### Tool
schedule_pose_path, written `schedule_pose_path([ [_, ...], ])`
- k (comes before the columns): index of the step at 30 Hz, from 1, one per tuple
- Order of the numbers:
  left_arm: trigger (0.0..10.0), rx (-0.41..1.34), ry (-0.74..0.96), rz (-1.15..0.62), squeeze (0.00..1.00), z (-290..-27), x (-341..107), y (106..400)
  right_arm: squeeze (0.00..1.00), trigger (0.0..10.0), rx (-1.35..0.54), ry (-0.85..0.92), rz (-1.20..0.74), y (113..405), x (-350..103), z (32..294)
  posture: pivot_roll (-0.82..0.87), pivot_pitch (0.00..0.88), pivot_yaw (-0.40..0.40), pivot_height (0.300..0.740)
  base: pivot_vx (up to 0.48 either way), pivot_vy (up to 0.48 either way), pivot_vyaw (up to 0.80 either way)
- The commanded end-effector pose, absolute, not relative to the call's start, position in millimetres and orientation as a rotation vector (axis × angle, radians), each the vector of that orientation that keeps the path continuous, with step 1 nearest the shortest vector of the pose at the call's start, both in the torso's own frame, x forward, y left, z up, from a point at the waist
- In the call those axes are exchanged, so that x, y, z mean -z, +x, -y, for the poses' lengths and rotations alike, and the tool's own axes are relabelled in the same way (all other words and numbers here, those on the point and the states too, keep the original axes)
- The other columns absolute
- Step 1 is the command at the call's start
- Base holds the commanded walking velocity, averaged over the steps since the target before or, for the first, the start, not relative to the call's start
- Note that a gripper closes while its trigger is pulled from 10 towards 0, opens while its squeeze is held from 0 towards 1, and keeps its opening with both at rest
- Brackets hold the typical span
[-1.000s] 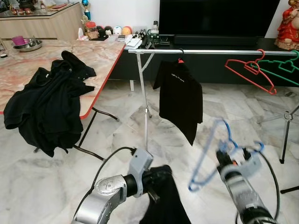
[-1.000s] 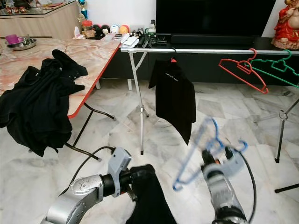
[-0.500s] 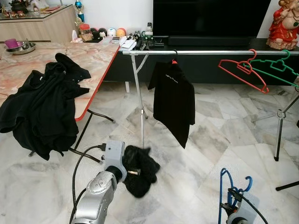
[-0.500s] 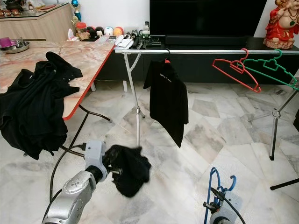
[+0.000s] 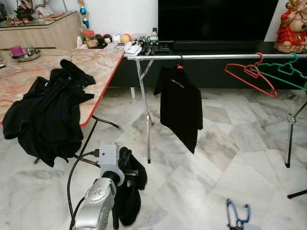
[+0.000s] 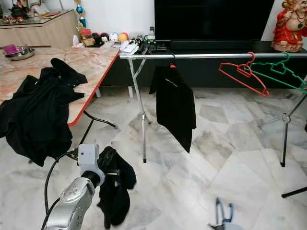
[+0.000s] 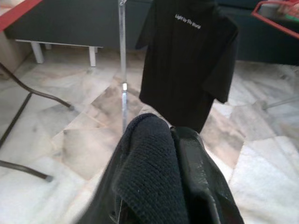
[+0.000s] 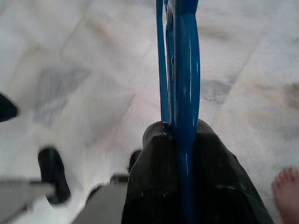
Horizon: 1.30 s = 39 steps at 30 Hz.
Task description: Hang hanger
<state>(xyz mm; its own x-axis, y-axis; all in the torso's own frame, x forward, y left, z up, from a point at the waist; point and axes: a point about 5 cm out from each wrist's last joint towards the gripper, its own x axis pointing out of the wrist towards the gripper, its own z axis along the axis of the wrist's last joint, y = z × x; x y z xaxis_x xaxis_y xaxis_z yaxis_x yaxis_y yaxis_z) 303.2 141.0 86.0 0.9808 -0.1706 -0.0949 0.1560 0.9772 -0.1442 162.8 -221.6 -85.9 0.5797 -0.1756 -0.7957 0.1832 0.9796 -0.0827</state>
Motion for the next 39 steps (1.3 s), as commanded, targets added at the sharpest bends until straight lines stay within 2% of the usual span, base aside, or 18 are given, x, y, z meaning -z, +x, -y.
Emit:
schedule_pose_path([
  [1, 10.0, 0.165, -0.117, -0.092, 0.0, -141, -86, 302, 0.0, 10.0, 0.173, -0.041, -0.958, 157, 89, 219, 0.01, 0.0, 0.053, 0.74, 0.0, 0.0, 0.0],
  [5, 10.0, 0.158, -0.125, -0.096, 0.0, -141, -84, 301, 0.0, 10.0, 0.128, -0.114, -0.965, 157, 89, 218, 0.0, 0.0, 0.057, 0.74, 0.0, 0.0, 0.0],
  [14, 10.0, 0.127, -0.124, -0.092, 0.0, -147, -86, 306, 0.0, 10.0, 0.138, -0.092, -0.945, 164, 86, 218, 0.02, 0.0, 0.047, 0.74, 0.0, 0.0, 0.0],
  [25, 10.0, 0.081, -0.161, -0.089, 0.0, -157, -89, 307, 0.0, 10.0, 0.121, -0.073, -0.967, 157, 90, 212, 0.04, 0.024, 0.04, 0.74, 0.0, 0.0, 0.0],
  [39, 10.0, 0.088, -0.149, -0.101, 0.0, -155, -89, 308, 0.0, 10.0, 0.102, -0.092, -0.996, 153, 90, 222, 0.04, 0.026, 0.039, 0.74, 0.0, 0.48, 0.0],
])
